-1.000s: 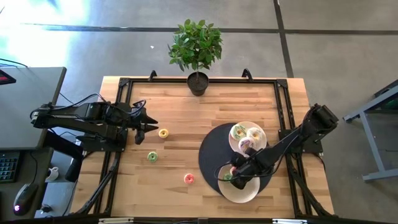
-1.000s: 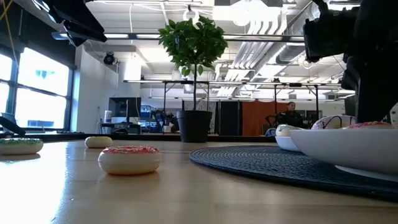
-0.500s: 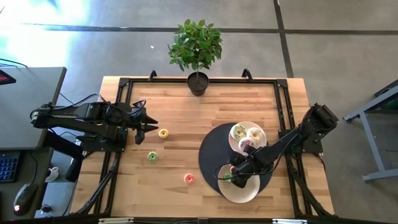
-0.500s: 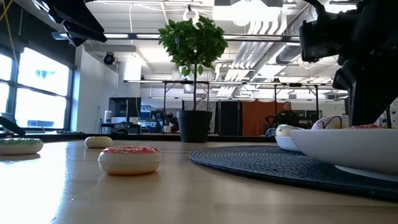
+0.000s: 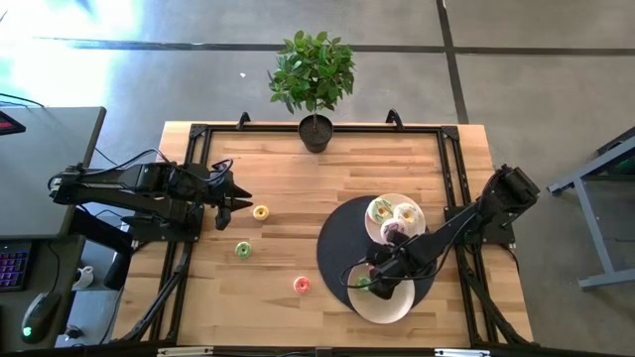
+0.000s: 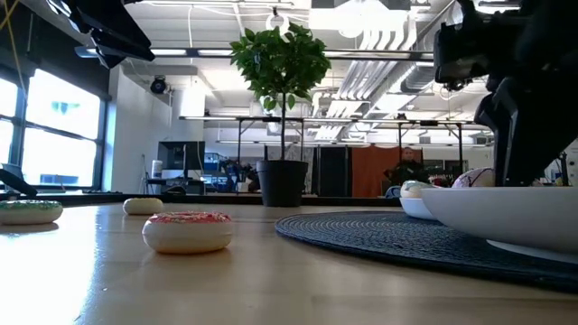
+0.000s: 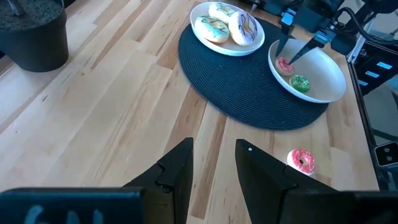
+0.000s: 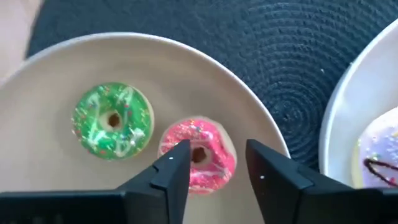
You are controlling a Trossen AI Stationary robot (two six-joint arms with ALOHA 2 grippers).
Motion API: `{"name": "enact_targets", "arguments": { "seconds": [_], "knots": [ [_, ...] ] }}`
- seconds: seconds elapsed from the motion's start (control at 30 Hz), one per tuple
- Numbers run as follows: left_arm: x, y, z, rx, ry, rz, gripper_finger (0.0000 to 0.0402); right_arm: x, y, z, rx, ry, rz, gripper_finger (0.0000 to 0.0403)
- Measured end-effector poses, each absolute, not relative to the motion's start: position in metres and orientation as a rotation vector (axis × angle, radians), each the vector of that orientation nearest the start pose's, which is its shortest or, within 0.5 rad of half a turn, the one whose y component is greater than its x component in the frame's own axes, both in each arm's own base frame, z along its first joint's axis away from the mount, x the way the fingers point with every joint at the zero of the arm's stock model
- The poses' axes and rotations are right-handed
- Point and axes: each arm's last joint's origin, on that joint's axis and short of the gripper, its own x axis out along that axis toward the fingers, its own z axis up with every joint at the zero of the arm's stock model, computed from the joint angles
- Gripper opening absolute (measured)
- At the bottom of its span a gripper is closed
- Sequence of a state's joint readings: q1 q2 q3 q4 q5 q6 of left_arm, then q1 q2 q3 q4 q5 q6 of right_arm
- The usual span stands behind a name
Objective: Pick & Place donuts
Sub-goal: Put the small yellow donut on the bottom white plate
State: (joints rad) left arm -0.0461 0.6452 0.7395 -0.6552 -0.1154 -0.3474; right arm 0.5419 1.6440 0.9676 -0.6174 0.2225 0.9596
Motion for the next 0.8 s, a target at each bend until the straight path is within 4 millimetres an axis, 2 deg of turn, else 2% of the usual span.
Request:
{"name": "enact_targets", "arguments": {
  "seconds": [0.27,0.5,0.63,0.8],
  "knots": [
    [0.129,-0.003,0.294,-0.292,0.541,0.163,0.0119,0.275,0.139,0.179,0.453,1.013,-0.278,0.0171],
    [0.126,-0.002,0.286,-0.251,0.617,0.169,0.0119,0.31,0.119,0.201,0.272,0.64,-0.27,0.0171],
    [0.126,-0.001,0.261,-0.28,0.692,0.233,0.0119,0.327,0.105,0.207,0.266,0.517,-0.273,0.0171],
    [0.126,-0.001,0.214,-0.332,0.783,0.277,0.0119,0.34,0.085,0.201,0.29,0.513,-0.254,0.0171]
  ]
}}
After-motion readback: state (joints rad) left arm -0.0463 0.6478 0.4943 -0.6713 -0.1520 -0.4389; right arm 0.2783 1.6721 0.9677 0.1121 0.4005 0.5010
